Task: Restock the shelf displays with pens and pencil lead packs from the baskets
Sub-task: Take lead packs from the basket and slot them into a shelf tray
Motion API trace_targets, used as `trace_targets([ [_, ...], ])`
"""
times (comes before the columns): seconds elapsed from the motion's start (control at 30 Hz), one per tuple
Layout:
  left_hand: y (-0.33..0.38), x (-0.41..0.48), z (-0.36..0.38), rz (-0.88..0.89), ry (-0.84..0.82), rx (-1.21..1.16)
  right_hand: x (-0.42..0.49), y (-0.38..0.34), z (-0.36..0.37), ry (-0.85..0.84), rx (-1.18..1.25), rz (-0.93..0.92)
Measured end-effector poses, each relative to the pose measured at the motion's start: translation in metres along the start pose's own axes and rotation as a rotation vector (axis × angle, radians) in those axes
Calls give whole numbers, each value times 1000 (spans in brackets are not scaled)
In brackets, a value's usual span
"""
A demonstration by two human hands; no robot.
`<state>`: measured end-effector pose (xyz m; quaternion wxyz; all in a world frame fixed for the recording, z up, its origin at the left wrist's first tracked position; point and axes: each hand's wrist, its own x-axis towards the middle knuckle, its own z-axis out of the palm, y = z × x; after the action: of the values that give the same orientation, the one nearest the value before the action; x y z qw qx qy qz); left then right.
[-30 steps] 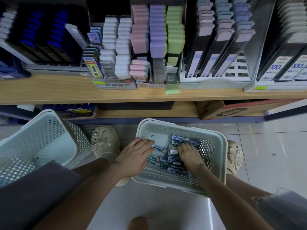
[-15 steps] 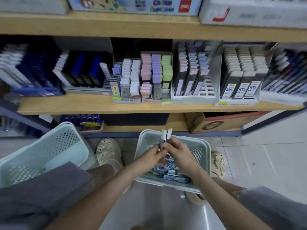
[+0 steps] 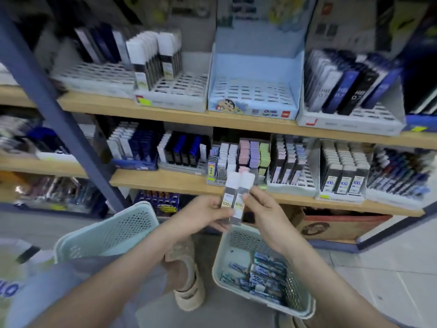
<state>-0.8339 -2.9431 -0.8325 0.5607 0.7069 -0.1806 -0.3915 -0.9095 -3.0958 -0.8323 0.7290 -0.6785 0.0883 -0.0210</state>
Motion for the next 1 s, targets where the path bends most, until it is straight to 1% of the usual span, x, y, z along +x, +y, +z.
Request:
trace_targets([
  [0.1,30,-18,-28,89,72,71,15,-41,18,-15,-68,-93],
  [0.17,47,-29,-51,157,129,87,28,-71,32,9,-106,-207],
  [0.27,72,-43,-86,238,224,77,46,-120,55,54,-96,-393],
  [0.4,103,-65,-133,342,342,53,70,-181,89,47,-126,-634],
  [0.47,116,-74,-151,391,385,60,87,-202,103,70,-136,-716],
  [0.53,124,-77,-165,423,414,63,107,-212,112,122,-153,-723],
  [0.67,131,-72,-183,463,459,47,145,-207,121,211,-267,-647],
  [0.8,129,-57,-185,490,494,-18,168,-191,125,201,-434,-583],
  [1.0,122,-38,-184,501,484,-71,180,-192,119,154,-575,-591],
])
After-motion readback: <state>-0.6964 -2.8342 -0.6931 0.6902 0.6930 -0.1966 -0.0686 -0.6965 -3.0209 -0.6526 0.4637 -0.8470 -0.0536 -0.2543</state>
